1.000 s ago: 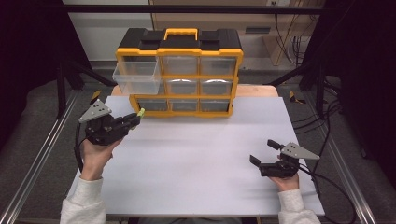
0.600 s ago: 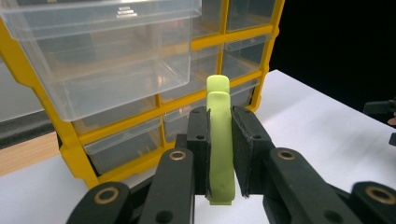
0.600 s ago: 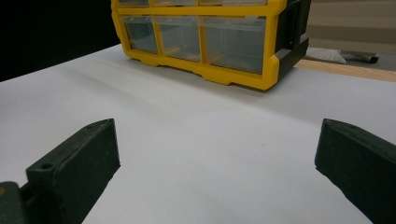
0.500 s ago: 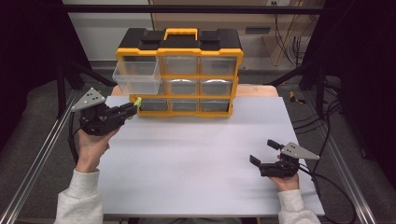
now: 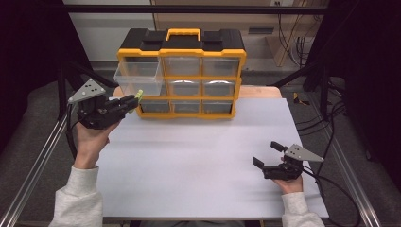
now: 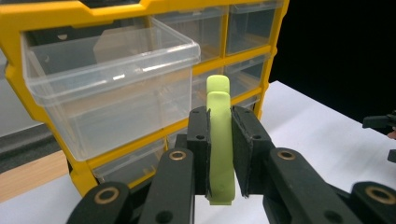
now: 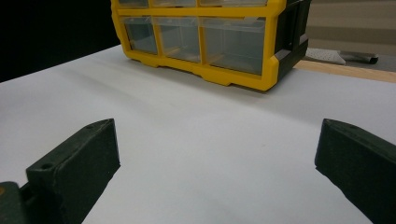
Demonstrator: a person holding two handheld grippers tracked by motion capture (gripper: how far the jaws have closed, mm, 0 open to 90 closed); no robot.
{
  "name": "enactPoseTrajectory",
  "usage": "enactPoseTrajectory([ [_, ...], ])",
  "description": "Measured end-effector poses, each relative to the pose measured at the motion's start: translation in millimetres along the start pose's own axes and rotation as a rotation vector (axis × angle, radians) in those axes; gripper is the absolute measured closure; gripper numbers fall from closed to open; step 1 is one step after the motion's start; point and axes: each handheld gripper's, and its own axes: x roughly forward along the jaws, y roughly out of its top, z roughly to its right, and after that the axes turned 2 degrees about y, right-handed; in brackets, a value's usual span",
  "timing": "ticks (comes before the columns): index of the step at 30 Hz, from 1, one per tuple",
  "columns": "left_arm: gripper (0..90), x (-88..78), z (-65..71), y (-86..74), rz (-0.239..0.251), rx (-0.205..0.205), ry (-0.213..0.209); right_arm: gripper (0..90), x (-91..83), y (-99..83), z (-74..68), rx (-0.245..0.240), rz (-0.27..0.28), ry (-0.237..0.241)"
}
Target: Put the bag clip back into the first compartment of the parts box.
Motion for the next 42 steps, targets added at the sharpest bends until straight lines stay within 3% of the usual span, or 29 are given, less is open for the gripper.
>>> enactPoseTrajectory([
  [18,77.1,6.8,-4.6,28.4,-0.004,0.022,0.029,0.4,0.3,-0.1,0.2,-0.005,0.001,0.001],
  [38,77.0,17.3,-13.5,49.8,0.005,0.004,0.058,0.4,0.4,-0.3,-0.4,0.003,-0.008,0.003],
  [42,77.1,19.2,-11.0,56.1,0.006,0.018,0.063,0.4,0.6,-0.4,-0.4,0.004,-0.009,0.003],
])
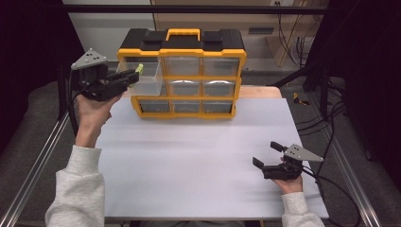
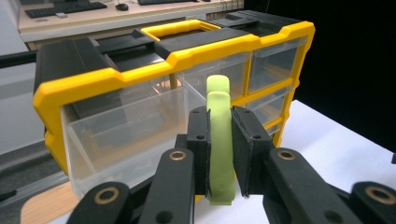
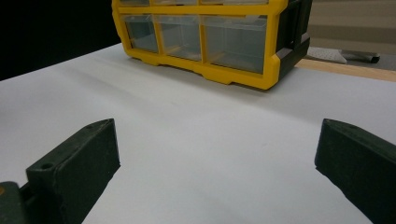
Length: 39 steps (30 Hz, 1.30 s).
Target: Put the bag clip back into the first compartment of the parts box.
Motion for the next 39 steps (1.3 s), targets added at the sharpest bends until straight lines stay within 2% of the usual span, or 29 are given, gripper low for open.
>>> enactPoseTrajectory([
  [3,77.1,2.1,1.9,3.7,0.005,0.021,0.004,0.4,0.2,-0.1,-0.3,0.001,-0.001,0.002],
  [9,77.1,8.6,-0.2,7.9,-0.024,0.018,0.019,0.4,-0.2,0.1,0.1,-0.002,0.002,0.002],
  [13,77.0,14.7,-5.2,9.6,-0.037,0.002,0.032,0.4,0.1,0.0,0.0,-0.002,-0.001,0.000],
  [20,77.1,25.8,-9.8,12.5,-0.052,0.004,0.040,0.4,-0.2,0.1,0.2,-0.003,0.000,0.000],
  [27,77.0,36.8,-18.4,16.2,-0.075,-0.006,0.071,0.4,-0.4,0.2,0.6,-0.008,0.003,-0.001],
  [32,77.0,41.3,-26.2,16.1,-0.075,-0.028,0.086,0.4,-0.4,0.2,0.7,-0.008,0.004,0.000],
  [36,77.0,43.7,-30.8,15.2,-0.089,-0.023,0.103,0.4,-0.4,0.2,0.6,-0.007,0.004,0.001],
  [39,77.0,45.0,-34.5,14.7,-0.087,-0.035,0.116,0.4,-0.3,0.1,0.2,-0.003,0.001,0.002],
])
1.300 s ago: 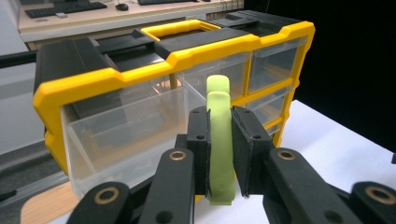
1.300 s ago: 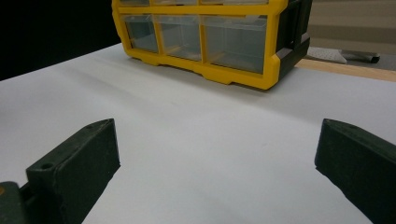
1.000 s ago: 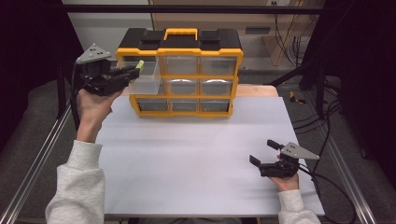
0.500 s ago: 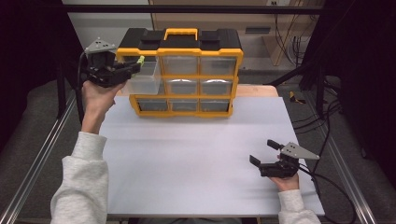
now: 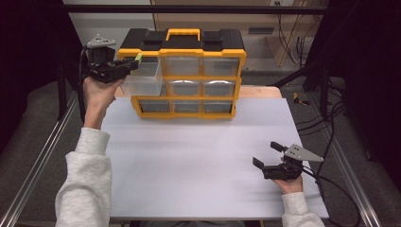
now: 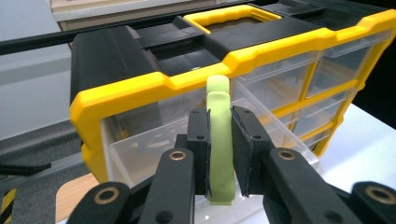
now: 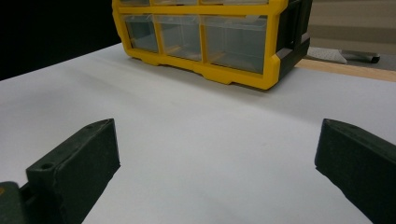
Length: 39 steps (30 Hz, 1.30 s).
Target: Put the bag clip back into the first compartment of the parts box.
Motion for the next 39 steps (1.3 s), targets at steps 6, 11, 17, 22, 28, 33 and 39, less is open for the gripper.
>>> enactPoseTrajectory([
  [6,77.0,4.8,-4.6,-0.6,0.003,-0.005,0.011,0.4,0.1,-0.1,-0.1,0.002,-0.001,-0.001],
  [11,77.1,10.2,-6.5,-2.4,-0.014,0.001,0.008,0.4,0.0,0.0,0.0,0.000,0.000,-0.001],
  [17,77.1,14.1,-6.9,-7.2,-0.021,0.000,0.000,0.4,-0.1,0.0,0.1,0.000,0.001,0.000],
  [22,77.1,16.3,-6.8,-11.6,-0.029,0.004,-0.006,0.4,0.0,0.0,-0.1,0.001,0.001,-0.001],
  [28,77.0,17.4,-6.3,-14.3,-0.044,0.012,-0.008,0.4,0.6,-0.4,-0.2,-0.001,-0.003,0.000],
  [33,76.8,18.0,-6.4,-16.0,-0.052,0.017,0.001,0.4,0.3,-0.2,-0.3,0.003,-0.001,0.000],
  [39,73.2,15.3,-7.6,-17.3,-0.036,0.010,-0.007,0.4,0.6,-0.4,-0.2,0.001,-0.002,0.000],
])
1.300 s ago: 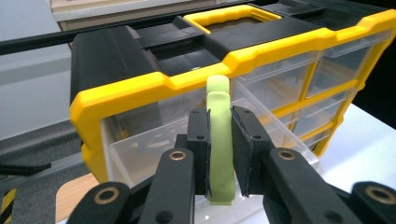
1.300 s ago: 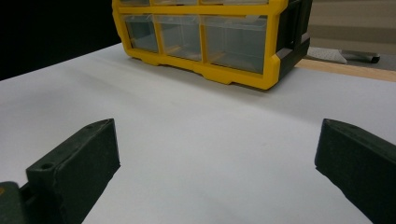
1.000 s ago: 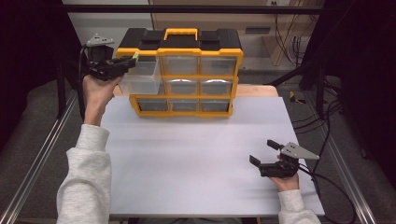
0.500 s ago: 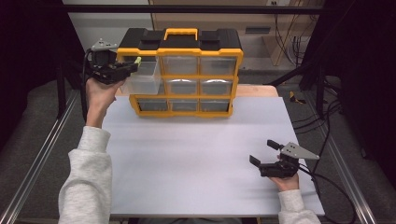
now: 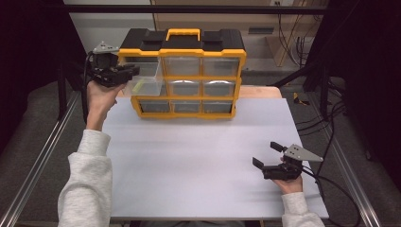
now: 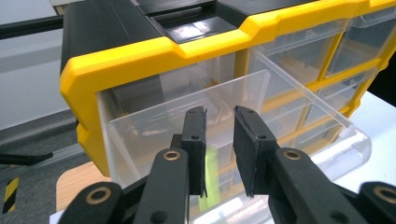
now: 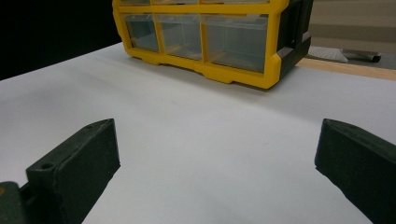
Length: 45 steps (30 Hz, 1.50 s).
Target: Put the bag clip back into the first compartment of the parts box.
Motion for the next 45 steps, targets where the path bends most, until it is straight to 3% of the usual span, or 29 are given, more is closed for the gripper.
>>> enactPoseTrajectory([
  [3,71.2,-3.3,-0.2,-0.8,0.022,-0.004,-0.009,0.4,0.0,0.0,0.0,0.000,0.000,0.000],
  [5,68.2,-9.9,-0.8,-2.6,0.062,-0.014,-0.042,0.4,0.0,0.0,0.0,0.001,0.000,0.000],
  [8,58.7,-17.5,0.7,-5.8,0.098,-0.014,-0.068,0.4,-0.1,0.1,-0.1,0.002,0.000,0.000],
  [17,30.5,-42.3,9.1,-24.5,0.218,0.013,-0.087,0.4,-0.7,0.4,0.2,0.003,0.004,-0.004],
  [21,21.9,-50.2,14.0,-36.6,0.236,0.015,-0.110,0.4,-0.7,0.5,0.3,0.004,0.003,-0.004],
  [24,15.1,-54.0,17.6,-49.6,0.255,-0.006,-0.151,0.4,-0.7,0.5,0.2,0.003,0.005,-0.005],
  [31,3.9,-54.4,25.6,-87.7,0.238,-0.008,-0.188,0.4,-0.9,0.6,0.5,0.003,0.006,-0.004],
  [39,3.3,-44.4,34.8,-135.8,0.214,0.011,-0.234,0.4,-1.0,0.6,0.4,0.005,0.007,-0.005],
  [45,2.1,-34.2,40.2,-171.8,0.165,0.016,-0.256,0.3,-1.0,0.6,0.6,0.003,0.008,-0.004],
])
